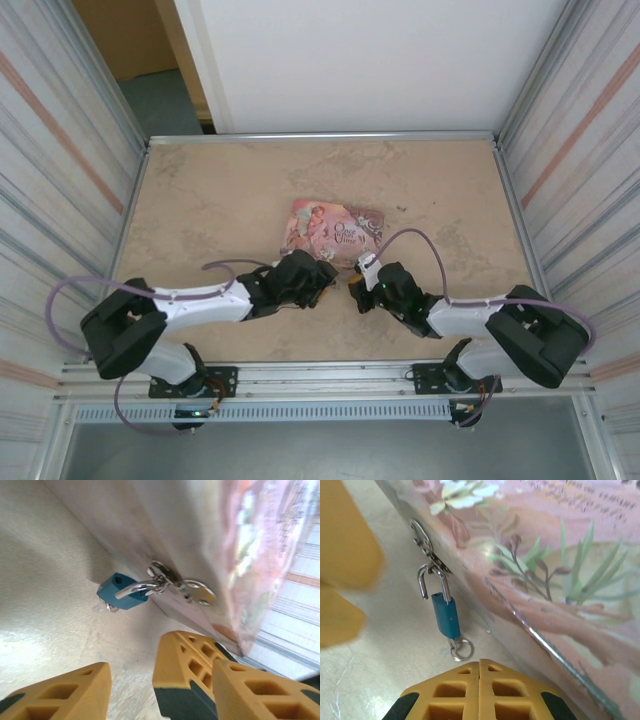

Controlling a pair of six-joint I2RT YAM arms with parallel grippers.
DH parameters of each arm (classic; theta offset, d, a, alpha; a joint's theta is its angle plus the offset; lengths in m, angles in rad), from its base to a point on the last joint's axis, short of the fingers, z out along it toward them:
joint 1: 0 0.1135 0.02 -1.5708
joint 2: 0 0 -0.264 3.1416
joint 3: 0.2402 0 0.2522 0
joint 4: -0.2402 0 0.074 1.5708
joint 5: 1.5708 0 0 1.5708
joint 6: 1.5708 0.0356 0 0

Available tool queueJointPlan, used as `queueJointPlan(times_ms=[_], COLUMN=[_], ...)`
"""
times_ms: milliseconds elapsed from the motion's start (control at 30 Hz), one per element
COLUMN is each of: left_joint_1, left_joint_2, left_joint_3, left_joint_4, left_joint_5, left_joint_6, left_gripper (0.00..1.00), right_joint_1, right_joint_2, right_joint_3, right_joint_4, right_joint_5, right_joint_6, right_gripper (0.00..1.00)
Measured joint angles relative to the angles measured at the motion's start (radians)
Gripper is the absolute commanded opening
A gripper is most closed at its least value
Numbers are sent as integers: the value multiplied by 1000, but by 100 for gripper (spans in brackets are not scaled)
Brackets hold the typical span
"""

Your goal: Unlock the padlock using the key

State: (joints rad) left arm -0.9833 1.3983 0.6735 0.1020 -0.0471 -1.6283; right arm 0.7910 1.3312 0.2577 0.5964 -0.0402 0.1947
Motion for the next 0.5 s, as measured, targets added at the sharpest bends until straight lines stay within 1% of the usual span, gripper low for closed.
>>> queueJointPlan(times_ms=[100,200,267,367,500], left_joint_1=[0,11,38,122,280], left_joint_2=[-90,-172,-219,-285,-343], left_joint_3=[0,5,8,8,6], left_joint_4=[-74,-151,-191,-241,-279], left_joint_5=[-44,-82,-95,-84,-24], left_joint_6=[68,166,242,363,513], left_gripper=[60,63,66,69,76], right_joint_1=[-2,-11,-21,-45,-86], right_joint_2=[15,14,10,-13,-49], right_joint_3=[0,0,2,14,46], right_joint_4=[-14,-24,-43,-88,-151], right_joint_5=[-15,-21,-29,-51,-100], right_joint_6=[13,19,28,35,47], right_gripper=[0,5,9,14,18])
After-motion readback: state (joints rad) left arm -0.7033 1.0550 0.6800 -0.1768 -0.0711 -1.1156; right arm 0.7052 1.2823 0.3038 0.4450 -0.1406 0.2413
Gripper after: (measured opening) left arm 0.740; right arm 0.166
